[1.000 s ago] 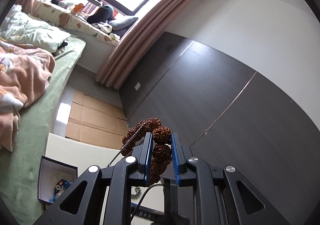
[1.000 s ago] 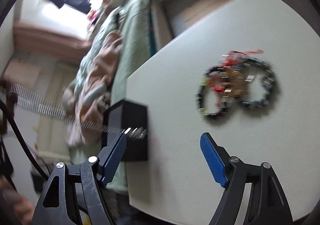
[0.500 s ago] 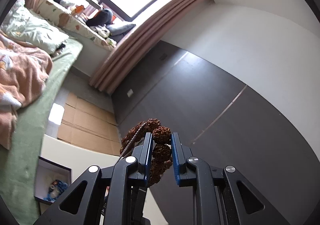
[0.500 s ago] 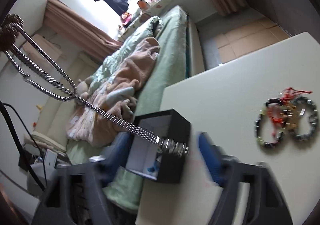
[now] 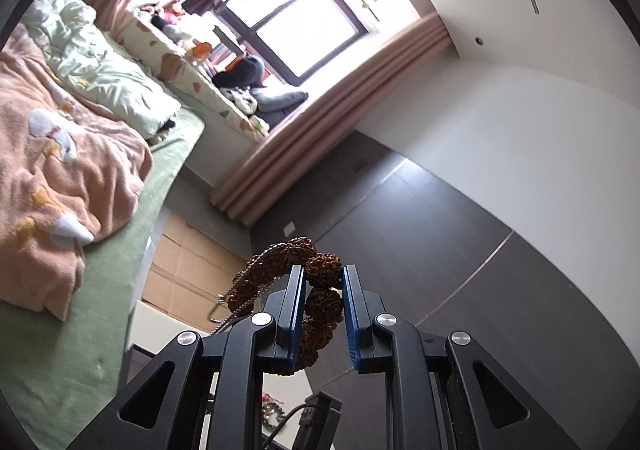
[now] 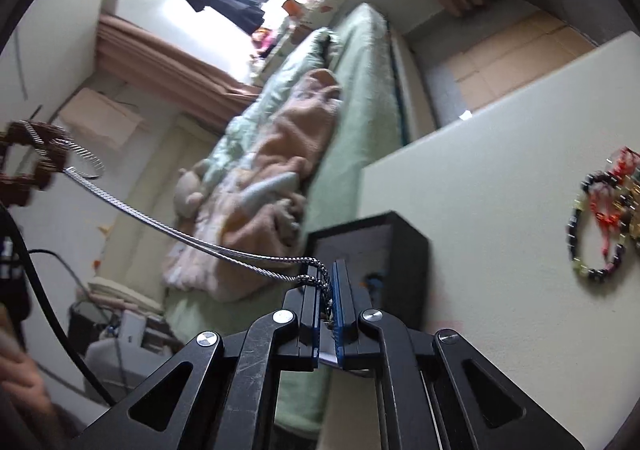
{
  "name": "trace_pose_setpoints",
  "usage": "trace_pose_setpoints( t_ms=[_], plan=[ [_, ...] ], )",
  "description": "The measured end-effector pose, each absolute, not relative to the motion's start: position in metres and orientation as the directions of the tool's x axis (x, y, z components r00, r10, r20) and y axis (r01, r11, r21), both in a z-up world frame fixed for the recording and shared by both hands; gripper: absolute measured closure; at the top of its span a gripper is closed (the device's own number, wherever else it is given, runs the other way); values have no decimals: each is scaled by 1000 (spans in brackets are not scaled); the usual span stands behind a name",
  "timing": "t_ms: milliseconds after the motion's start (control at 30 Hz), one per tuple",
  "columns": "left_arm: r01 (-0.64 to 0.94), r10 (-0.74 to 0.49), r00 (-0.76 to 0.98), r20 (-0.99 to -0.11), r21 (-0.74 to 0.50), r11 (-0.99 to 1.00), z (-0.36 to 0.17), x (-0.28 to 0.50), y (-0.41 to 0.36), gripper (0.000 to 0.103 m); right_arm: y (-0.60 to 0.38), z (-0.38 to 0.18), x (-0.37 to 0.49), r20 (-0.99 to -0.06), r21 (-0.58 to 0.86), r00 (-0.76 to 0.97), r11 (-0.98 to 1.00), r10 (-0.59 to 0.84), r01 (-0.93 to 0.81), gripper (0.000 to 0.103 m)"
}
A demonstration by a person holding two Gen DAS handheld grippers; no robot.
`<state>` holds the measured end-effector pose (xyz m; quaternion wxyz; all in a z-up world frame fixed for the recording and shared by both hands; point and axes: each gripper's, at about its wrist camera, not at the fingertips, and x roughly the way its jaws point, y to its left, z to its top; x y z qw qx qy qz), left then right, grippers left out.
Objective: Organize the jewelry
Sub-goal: 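Lower the brown bracelet into the black box and open the left tool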
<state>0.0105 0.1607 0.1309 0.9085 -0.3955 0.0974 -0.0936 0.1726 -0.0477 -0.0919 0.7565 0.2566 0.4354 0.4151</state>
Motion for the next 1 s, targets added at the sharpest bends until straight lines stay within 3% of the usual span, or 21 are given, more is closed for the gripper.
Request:
trace_pose_setpoints(
  t_ms=[200,400,467,600,1000],
  plan=[
    [92,-204,977,-64,-736,671,141,-7,175,84,-32,-109,176,-500,733,265,566,825,-377,96],
    [88,-222,971,-89,-731,677,135,1,176,84,-10,-118,173,-614,649,228,648,755,-399,94],
    [77,-241,962,-125,-724,686,127,13,172,84,-7,-118,174,-625,655,190,641,757,-400,90],
    [22,-260,942,-214,-731,682,102,36,169,84,-18,-106,169,-605,659,214,633,767,-406,57],
    [-89,-301,872,-387,-729,679,43,78,150,84,-91,-78,171,-588,655,356,686,726,-317,55]
  ],
)
